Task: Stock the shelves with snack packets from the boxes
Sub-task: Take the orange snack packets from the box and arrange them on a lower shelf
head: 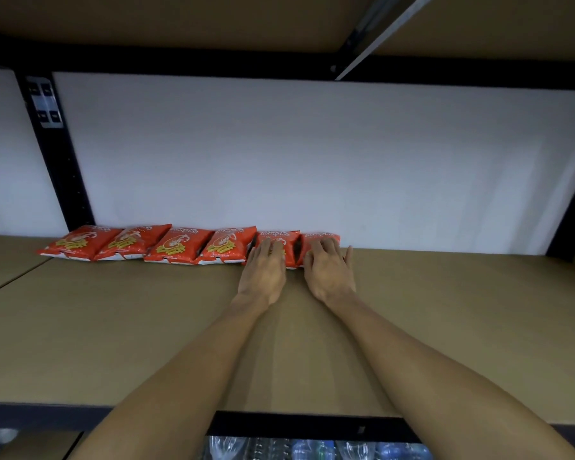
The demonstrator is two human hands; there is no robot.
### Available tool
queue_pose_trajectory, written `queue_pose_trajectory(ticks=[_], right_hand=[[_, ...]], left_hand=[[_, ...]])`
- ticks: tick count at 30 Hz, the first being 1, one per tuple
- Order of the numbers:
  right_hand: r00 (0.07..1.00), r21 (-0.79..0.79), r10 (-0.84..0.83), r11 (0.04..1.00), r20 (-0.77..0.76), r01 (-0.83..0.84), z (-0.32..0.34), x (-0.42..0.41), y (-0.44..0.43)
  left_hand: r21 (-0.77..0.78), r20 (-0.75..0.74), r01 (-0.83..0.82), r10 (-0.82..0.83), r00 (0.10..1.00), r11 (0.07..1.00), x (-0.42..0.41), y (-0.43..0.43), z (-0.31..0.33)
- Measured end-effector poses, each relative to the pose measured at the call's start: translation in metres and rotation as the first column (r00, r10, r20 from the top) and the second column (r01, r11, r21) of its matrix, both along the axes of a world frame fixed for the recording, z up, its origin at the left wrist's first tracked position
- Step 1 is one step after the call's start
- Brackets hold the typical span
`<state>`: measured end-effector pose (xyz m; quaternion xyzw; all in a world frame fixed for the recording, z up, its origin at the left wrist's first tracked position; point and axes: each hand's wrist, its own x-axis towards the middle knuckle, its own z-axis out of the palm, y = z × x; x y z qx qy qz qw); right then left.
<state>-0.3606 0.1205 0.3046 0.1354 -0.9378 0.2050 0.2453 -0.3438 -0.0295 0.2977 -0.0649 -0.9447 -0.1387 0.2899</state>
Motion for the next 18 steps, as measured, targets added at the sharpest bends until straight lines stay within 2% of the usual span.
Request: queue_pose_trajectory(ticks=[7, 12, 18], right_hand=[[0.998, -0.047, 0.014, 0.999, -0.067, -0.018, 0.016, 0.031, 0.009], [0.998, -0.053, 0.058, 0.997, -0.03, -0.059, 0.035, 0.072, 0.034], [0.996, -0.042, 0.084, 0.996, 0.03, -0.083, 0.048, 0.144, 0.07]], left_hand=[[-0.188, 0.017, -0.009, 0.012, 1.0, 0.982, 0.029, 0.006, 0.022], [-0.291, 0.021, -0.012, 0.019, 1.0, 0.957, 0.074, 0.029, 0.052], [-0.258, 0.137, 0.055, -0.02, 0.99, 0.965, 0.127, 0.064, 0.082]])
